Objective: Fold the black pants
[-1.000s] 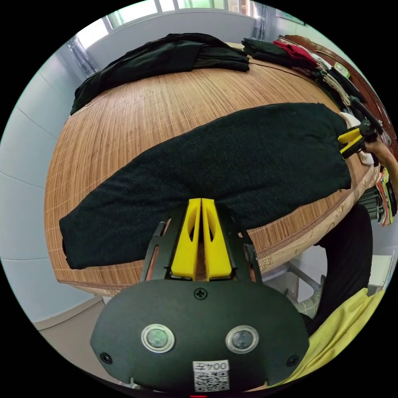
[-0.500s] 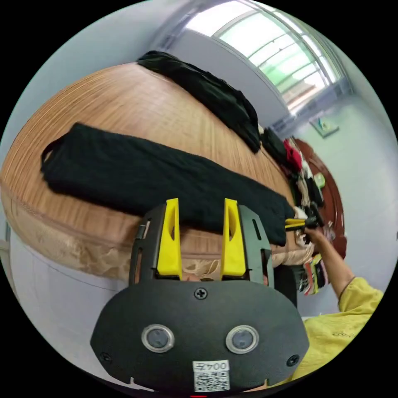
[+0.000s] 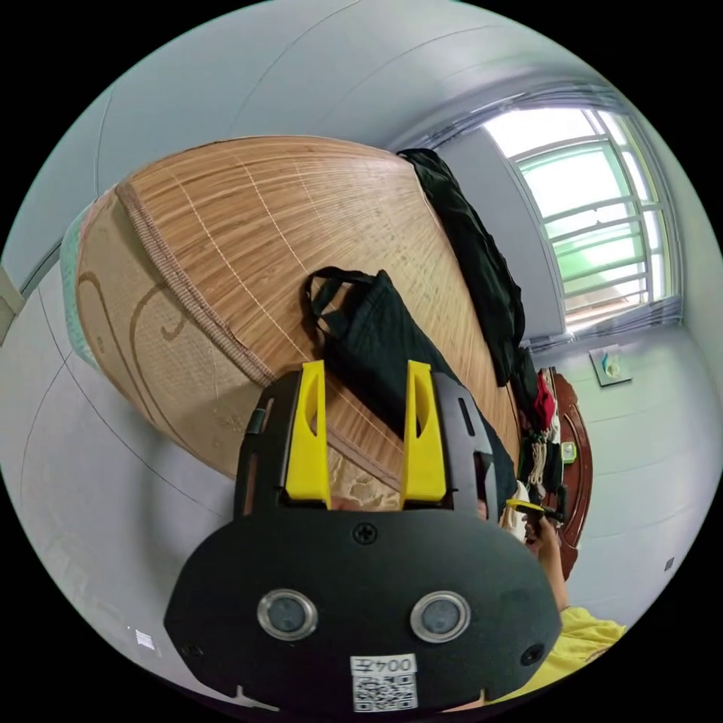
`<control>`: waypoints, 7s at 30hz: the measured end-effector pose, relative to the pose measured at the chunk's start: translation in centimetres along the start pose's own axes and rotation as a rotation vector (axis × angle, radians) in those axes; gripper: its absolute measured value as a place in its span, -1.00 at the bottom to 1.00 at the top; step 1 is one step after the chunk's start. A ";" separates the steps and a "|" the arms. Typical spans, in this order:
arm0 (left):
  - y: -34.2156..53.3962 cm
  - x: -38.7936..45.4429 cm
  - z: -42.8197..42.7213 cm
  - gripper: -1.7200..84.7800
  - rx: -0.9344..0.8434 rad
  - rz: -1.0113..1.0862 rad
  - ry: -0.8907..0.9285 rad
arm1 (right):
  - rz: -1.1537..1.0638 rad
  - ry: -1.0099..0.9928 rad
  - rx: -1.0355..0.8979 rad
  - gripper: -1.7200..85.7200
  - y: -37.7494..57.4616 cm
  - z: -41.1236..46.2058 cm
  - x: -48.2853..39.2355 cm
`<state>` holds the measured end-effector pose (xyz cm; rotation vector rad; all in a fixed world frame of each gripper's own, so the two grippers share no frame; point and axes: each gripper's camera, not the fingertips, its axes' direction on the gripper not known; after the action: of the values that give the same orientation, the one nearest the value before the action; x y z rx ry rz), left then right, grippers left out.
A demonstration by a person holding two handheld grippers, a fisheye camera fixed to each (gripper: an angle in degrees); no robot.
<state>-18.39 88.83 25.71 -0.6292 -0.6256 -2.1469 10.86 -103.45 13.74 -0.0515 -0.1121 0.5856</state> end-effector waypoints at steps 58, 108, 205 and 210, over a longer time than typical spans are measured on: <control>-1.7 23.3 -10.1 -0.90 0.118 0.522 0.028 | -0.492 0.189 0.637 -0.41 13.5 11.1 -41.3; 12.9 54.7 10.5 -0.65 -0.122 1.083 -0.122 | 0.344 -0.583 0.704 -0.72 30.6 18.4 18.0; 22.9 65.4 13.5 -0.56 -0.503 1.308 -0.449 | -0.040 -0.013 0.055 -0.77 18.8 15.4 3.0; 23.4 65.3 14.0 -0.56 -0.488 1.275 -0.460 | 0.001 -0.169 0.315 -0.65 27.0 13.1 7.3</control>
<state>-33.16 48.30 81.78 -1.3400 0.1454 -0.9134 0.50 -76.76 25.27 0.3042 -0.1825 0.6028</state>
